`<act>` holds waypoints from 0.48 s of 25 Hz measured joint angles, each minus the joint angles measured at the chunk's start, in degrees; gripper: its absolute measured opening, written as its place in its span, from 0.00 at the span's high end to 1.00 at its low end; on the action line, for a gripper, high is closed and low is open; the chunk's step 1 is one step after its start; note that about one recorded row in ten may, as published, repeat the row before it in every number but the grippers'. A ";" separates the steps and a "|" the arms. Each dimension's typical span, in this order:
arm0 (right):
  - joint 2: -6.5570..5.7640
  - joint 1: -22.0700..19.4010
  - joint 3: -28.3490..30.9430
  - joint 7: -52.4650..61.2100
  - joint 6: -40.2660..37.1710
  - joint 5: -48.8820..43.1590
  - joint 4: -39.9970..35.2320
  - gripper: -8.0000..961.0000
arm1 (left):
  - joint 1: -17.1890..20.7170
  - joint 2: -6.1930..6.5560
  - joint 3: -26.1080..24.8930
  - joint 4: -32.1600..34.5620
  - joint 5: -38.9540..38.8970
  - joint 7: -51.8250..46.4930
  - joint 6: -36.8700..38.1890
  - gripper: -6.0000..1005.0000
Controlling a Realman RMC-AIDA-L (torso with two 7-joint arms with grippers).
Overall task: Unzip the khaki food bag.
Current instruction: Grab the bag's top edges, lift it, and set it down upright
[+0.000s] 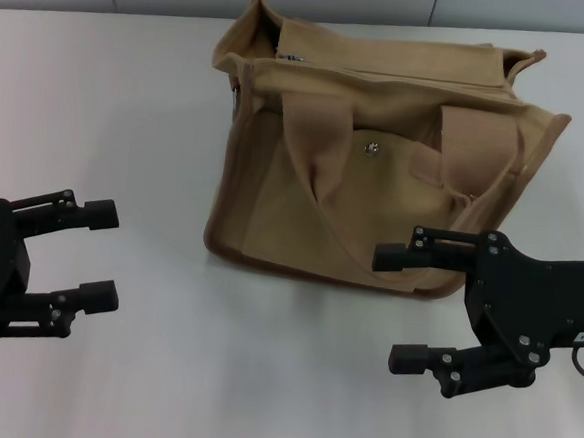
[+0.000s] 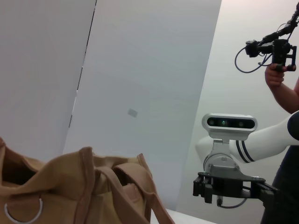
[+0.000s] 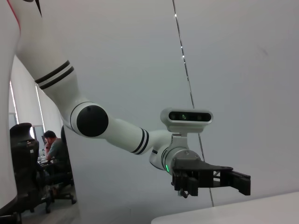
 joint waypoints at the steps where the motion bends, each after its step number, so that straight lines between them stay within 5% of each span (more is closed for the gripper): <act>1: -0.01 0.01 0.07 0.00 0.01 0.00 0.00 0.13 | -0.03 -0.10 -0.15 0.01 -0.03 0.00 -0.08 0.18; 6: -0.02 -0.65 2.38 -0.26 1.02 0.11 0.05 0.13 | -0.16 -2.35 -4.47 0.02 -0.07 1.11 -2.00 0.19; 10: 0.01 -1.74 10.74 -0.55 3.38 0.53 0.79 0.13 | -0.15 -4.68 -8.09 0.06 -0.12 2.98 -4.12 0.19; 11: -0.01 -2.06 13.09 -0.72 3.94 1.03 1.63 0.13 | -0.51 -8.32 -12.31 -0.15 -0.17 6.22 -9.02 0.19; 12: -0.11 -2.41 15.43 -0.94 4.36 1.63 2.66 0.13 | -0.65 -8.91 -12.84 -0.21 -0.18 6.76 -9.95 0.19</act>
